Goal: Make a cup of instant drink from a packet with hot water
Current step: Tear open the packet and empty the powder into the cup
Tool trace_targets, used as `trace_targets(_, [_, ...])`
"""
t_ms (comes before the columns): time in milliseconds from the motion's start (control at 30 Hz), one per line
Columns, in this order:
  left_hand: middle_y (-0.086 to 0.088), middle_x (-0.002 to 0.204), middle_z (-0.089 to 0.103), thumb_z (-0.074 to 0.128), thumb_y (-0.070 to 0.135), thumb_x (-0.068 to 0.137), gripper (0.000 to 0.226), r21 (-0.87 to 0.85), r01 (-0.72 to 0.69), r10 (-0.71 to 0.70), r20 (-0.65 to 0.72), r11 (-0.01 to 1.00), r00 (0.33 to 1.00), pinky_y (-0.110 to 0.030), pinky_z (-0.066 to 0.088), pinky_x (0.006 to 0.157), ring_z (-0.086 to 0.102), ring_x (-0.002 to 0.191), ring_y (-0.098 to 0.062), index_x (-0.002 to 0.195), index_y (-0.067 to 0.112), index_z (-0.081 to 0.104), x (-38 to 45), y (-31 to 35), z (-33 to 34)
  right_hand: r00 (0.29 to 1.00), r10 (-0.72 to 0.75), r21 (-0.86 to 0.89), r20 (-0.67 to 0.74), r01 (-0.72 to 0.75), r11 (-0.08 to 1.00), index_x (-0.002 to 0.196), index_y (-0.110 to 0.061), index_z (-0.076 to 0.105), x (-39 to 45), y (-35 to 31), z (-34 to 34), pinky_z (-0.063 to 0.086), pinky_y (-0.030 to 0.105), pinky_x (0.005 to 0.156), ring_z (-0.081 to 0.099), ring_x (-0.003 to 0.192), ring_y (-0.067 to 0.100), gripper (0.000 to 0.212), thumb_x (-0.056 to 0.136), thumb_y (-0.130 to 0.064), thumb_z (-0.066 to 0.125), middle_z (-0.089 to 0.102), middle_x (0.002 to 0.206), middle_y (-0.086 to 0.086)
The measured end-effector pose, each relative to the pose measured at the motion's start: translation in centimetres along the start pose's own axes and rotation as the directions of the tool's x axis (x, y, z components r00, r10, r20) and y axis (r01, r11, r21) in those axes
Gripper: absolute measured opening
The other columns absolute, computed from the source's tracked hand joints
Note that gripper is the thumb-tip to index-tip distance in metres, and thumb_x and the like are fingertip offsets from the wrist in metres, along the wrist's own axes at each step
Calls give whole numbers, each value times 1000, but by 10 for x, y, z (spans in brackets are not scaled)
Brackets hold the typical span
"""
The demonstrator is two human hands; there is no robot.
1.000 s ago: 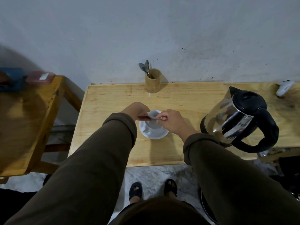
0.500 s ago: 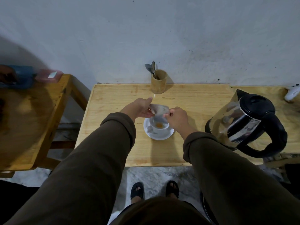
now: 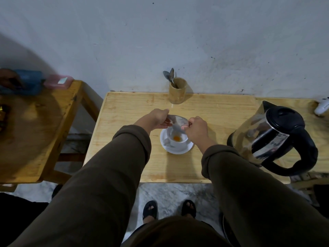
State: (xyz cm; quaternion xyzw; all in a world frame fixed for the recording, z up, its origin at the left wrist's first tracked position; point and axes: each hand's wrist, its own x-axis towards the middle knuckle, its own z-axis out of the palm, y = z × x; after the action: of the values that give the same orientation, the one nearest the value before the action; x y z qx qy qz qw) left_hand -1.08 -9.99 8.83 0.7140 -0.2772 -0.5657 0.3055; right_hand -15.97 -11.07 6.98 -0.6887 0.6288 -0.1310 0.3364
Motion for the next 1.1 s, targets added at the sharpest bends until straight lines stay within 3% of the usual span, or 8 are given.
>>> trace_targets(233, [-14,103,63,28,44,100,56,-4,-67,67,39,998,997,-30,52,89,60,98,-24,85,3,64,0,-7,0,999,9,28,37,-10,1000,56,-17,47,-2,0,-3,28,16,51,46,78,18,36,86,-13,65,40,64,-8])
trace_targets(333, [-15,100,64,30,47,99,56,88,-106,104,28,990,994,-36,51,99,60,97,-24,87,3,63,2,-8,3,999,-36,-12,37,36,999,83,0,68,-1,1,-2,34,21,66,47,80,18,14,87,-13,65,39,63,-9])
trace_targets(467, [-15,94,65,32,51,97,58,171,-127,128,5,977,992,-35,52,98,62,92,-25,92,4,64,5,-10,6,997,-65,-2,34,65,998,97,0,70,0,3,-2,34,21,66,46,81,17,17,89,-12,62,40,64,-9])
trace_targets(633, [-14,90,68,29,57,94,65,230,-134,141,-11,964,990,-38,52,100,68,99,-31,68,10,65,8,-10,8,998,-47,14,31,46,999,106,-1,68,5,5,4,33,22,75,48,89,17,23,88,-14,63,48,92,1])
trace_targets(767, [-14,88,69,29,59,94,67,235,-137,147,-23,962,989,-38,53,98,66,88,-26,65,10,66,10,-11,9,998,-31,36,48,29,999,106,3,64,7,6,7,32,22,71,45,85,15,26,86,-13,64,39,72,-10])
trace_targets(900, [-15,88,68,30,59,93,68,247,-124,132,-17,961,991,-39,53,98,65,87,-27,66,8,67,9,-11,10,997,-42,20,67,41,999,102,4,64,5,5,7,27,13,52,44,70,11,23,84,-12,66,37,69,-11])
trace_targets(1000, [-16,91,68,29,60,93,73,274,-113,121,-11,955,993,-40,52,99,68,95,-32,82,1,71,7,-10,10,998,-28,13,60,27,1000,100,3,65,4,3,7,30,16,55,42,63,7,23,82,-12,70,36,68,-11])
trace_targets(1100, [-15,91,68,27,59,94,71,296,-112,119,-6,949,993,-40,51,100,67,96,-31,74,6,70,6,-9,9,998,-16,0,54,16,1000,97,4,64,5,0,10,33,23,65,44,69,13,25,80,-13,73,35,68,-11])
